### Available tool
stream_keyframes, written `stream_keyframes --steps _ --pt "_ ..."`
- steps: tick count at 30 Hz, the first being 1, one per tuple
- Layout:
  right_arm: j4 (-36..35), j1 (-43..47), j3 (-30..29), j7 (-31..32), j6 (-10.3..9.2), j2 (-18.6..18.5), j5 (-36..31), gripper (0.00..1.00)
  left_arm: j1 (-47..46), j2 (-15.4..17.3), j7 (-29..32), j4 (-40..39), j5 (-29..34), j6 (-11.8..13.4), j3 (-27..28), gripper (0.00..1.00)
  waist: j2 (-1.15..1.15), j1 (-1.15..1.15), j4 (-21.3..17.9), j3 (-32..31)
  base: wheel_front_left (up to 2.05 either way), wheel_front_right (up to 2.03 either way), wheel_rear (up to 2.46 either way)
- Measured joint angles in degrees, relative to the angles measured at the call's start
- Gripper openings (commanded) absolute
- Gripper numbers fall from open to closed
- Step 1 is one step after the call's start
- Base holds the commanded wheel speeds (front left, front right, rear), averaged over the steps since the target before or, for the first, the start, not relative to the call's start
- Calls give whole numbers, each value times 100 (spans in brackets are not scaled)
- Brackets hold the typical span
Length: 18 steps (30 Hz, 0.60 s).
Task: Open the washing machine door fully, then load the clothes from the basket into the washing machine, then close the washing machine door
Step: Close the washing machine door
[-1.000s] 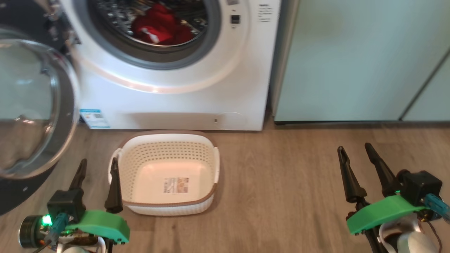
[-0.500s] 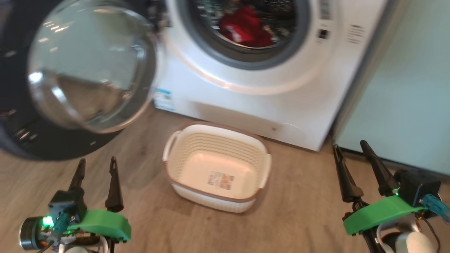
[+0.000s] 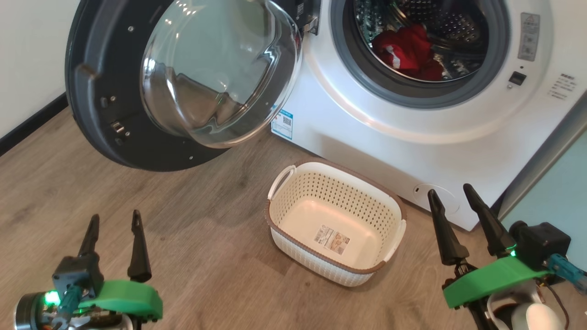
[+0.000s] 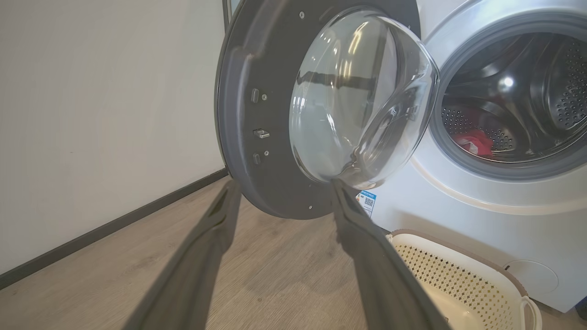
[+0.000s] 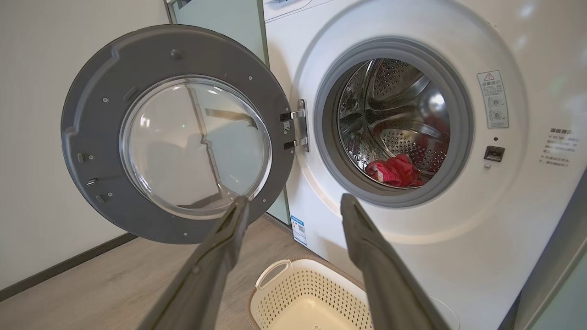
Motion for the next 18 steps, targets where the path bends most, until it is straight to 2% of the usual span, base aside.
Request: stream_keyframes --steps 15,16,17,18 --pt "130 -3 21 -59 0 2 2 100 25 37 -7 -87 -5 47 63 100 0 0 21 30 0 0 0" --pt "131 -3 20 -59 0 2 2 100 25 40 -7 -89 -10 47 63 78 0 0 20 29 0 0 0" --pt "131 -3 20 -59 0 2 2 100 25 40 -7 -94 -10 48 67 0 0 0 20 29 0 0 0" --pt "131 -3 19 -60 0 2 2 100 25 41 -7 -103 -23 48 78 0 0 0 21 29 0 0 0"
